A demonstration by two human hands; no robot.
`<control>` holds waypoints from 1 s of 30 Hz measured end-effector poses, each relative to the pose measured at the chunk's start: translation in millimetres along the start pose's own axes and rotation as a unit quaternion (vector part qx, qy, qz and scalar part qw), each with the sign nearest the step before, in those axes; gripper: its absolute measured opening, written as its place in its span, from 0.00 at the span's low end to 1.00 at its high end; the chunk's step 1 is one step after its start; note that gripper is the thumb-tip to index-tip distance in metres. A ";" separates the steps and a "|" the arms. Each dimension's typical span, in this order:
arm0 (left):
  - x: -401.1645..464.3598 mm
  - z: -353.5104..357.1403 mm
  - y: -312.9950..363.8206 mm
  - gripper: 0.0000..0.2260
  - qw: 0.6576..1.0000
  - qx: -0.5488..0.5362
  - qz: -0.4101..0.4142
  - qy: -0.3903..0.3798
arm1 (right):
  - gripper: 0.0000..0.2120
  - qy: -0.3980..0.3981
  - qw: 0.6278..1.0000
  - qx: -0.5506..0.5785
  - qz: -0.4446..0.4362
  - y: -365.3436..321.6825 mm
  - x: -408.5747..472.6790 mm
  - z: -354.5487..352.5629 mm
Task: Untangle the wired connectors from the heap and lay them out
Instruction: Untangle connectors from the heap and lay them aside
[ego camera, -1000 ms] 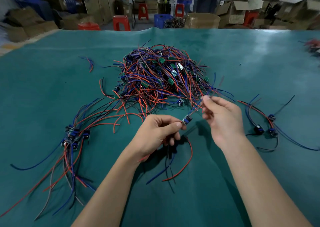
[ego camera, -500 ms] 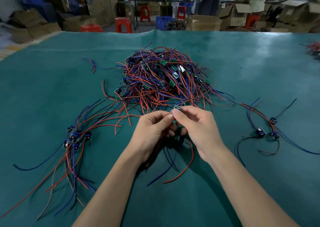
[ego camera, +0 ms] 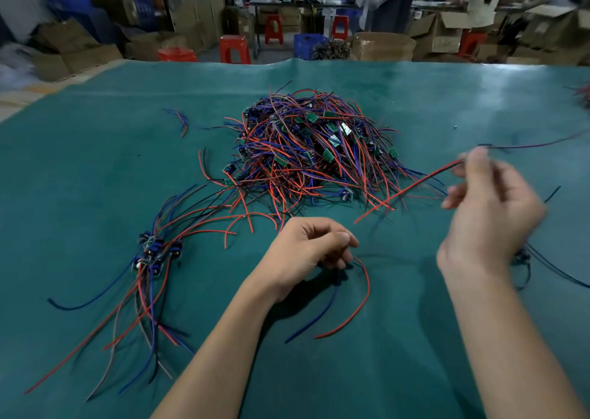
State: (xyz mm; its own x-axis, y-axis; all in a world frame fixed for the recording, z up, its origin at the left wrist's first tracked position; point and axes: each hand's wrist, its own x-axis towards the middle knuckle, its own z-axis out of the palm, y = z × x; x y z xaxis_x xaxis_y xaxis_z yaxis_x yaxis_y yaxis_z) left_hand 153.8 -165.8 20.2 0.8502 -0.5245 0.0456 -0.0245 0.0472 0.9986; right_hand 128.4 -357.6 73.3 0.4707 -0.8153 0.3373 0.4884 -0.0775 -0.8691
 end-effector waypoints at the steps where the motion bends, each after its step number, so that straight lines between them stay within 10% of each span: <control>1: 0.8 -0.7 -0.5 0.09 1.000 0.002 0.002 0.010 | 0.08 -0.001 1.000 0.009 -0.016 -9.5 -1.3 3.6; 9: 0.8 0.5 -2.6 0.10 0.999 -0.016 0.010 0.044 | 0.16 -0.343 0.936 -0.077 0.030 -53.3 -96.1 101.4; 14: -4.5 -7.4 -6.3 0.11 0.994 0.041 -0.052 0.084 | 0.26 -0.566 0.763 -0.308 -0.056 -38.2 -111.6 140.1; 19: 0.7 1.9 3.4 0.11 0.999 -0.015 -0.019 0.040 | 0.06 -0.458 0.759 -0.451 -0.106 1.6 -44.5 143.3; 30: 0.6 -0.4 1.9 0.08 0.998 -0.044 -0.022 0.038 | 0.10 -0.339 0.718 -0.604 -0.066 64.0 28.1 122.7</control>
State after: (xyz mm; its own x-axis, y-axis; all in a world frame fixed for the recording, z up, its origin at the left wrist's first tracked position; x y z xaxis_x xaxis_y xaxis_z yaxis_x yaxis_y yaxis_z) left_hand 154.5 -165.8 22.1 0.8873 -0.4611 -0.0039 0.0569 0.1011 0.9932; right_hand 263.1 -315.1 71.5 0.9284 -0.3201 0.1889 -0.2393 -0.9036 -0.3553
